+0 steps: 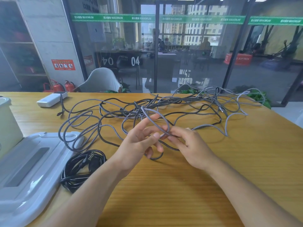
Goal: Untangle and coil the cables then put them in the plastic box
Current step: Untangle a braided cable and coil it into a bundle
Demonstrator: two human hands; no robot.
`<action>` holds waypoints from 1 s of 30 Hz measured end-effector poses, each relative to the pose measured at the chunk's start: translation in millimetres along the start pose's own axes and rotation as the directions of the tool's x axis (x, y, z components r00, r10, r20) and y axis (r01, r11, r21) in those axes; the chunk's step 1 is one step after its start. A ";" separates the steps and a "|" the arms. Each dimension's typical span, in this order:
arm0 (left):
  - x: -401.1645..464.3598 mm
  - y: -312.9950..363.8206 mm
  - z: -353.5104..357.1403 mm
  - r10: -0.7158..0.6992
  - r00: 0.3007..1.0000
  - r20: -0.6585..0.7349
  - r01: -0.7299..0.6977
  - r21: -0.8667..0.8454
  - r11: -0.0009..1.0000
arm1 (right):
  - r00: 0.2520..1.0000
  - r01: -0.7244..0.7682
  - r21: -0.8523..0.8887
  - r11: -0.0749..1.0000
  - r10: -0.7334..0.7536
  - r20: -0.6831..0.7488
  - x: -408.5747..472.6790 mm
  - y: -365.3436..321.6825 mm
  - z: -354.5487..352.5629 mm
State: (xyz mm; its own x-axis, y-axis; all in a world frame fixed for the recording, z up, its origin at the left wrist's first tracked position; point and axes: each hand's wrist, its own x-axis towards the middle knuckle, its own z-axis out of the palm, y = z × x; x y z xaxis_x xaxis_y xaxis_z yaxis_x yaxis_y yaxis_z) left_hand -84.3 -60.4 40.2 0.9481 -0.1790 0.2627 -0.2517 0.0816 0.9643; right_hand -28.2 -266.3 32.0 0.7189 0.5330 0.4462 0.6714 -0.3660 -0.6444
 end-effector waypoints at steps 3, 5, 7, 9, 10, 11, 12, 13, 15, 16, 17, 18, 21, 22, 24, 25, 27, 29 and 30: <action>-0.2 0.4 3.2 0.026 1.000 0.006 -0.026 0.044 0.999 | 0.998 -0.062 0.146 0.987 0.063 0.003 -0.1 -4.8 0.0; -0.2 0.4 5.7 0.038 0.999 -0.002 -0.038 0.061 0.997 | 0.997 -0.077 0.159 0.984 0.079 -0.009 -1.0 -4.2 1.8; 1.1 -0.9 5.3 0.035 0.999 -0.031 -0.032 0.080 0.996 | 0.996 -0.082 0.156 0.984 0.087 -0.028 -2.1 -2.4 3.5; 2.0 -3.2 3.6 0.009 0.998 -0.061 -0.003 0.097 0.995 | 0.994 -0.062 0.175 0.983 0.076 -0.073 -1.8 -4.6 3.7; 1.8 -4.6 3.2 0.000 0.997 -0.074 0.008 0.105 0.994 | 0.991 -0.037 0.191 0.981 0.061 -0.120 -0.9 -6.1 2.9; 1.5 -5.6 2.7 -0.004 0.996 -0.094 0.016 0.120 0.993 | 0.982 -0.010 0.207 0.978 0.049 -0.183 0.4 -7.6 1.2; 1.3 -5.6 2.5 -0.004 0.992 -0.125 0.021 0.143 0.990 | 0.966 0.009 0.211 0.977 0.046 -0.256 2.1 -7.0 -1.1; 1.0 -4.6 1.9 0.000 0.987 -0.164 0.028 0.168 0.985 | 0.944 0.015 0.210 0.978 0.056 -0.325 3.2 -5.1 -4.6; 1.4 -0.9 -0.3 0.010 0.968 -0.250 0.038 0.184 0.982 | 0.898 -0.012 0.177 0.984 0.088 -0.431 4.0 3.4 -13.7; 1.6 2.1 -3.0 0.025 0.955 -0.296 0.024 0.161 0.987 | 0.879 -0.041 0.129 0.991 0.097 -0.467 3.9 8.5 -19.2; 2.0 5.6 -7.0 0.049 0.937 -0.346 -0.002 0.135 0.991 | 0.865 -0.085 0.064 0.994 0.106 -0.491 3.6 14.4 -24.8; 2.4 8.6 -11.9 0.080 0.913 -0.399 -0.029 0.132 0.991 | 0.854 -0.145 -0.011 0.989 0.119 -0.507 2.9 18.9 -30.5; 3.1 13.6 -26.9 0.190 0.835 -0.517 -0.089 0.215 0.973 | 0.841 -0.313 -0.238 0.919 0.152 -0.519 2.8 29.4 -42.6; 3.1 14.7 -29.7 0.214 0.819 -0.532 -0.106 0.226 0.968 | 0.849 -0.358 -0.294 0.886 0.178 -0.497 2.9 31.3 -44.4; 2.2 16.9 -30.6 0.231 0.819 -0.525 -0.131 0.220 0.967 | 0.869 -0.442 -0.374 0.816 0.286 -0.404 2.7 35.1 -44.1; 1.2 18.4 -28.9 0.225 0.832 -0.507 -0.131 0.214 0.968 | 0.874 -0.463 -0.399 0.792 0.334 -0.353 2.4 36.0 -42.8; -1.2 20.6 -22.9 0.183 0.882 -0.435 -0.105 0.197 0.975 | 0.890 -0.444 -0.352 0.824 0.357 -0.284 2.5 31.9 -37.8; -3.3 20.1 -16.2 0.116 0.948 -0.296 -0.069 0.164 0.984 | 0.900 -0.394 -0.089 0.915 0.364 -0.239 3.3 18.4 -30.2; -4.1 19.0 -12.1 0.083 0.976 -0.202 -0.053 0.152 0.987 | 0.901 -0.379 0.086 0.921 0.389 -0.194 4.7 9.6 -25.3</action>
State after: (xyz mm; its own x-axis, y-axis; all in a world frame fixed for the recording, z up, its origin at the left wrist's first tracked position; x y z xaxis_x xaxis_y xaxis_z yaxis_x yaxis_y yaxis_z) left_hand -90.6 -46.3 57.0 0.9435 0.0302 0.3301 -0.3280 -0.0594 0.9428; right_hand -13.9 -286.7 43.7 0.9433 0.1901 0.2720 0.3307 -0.4734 -0.8164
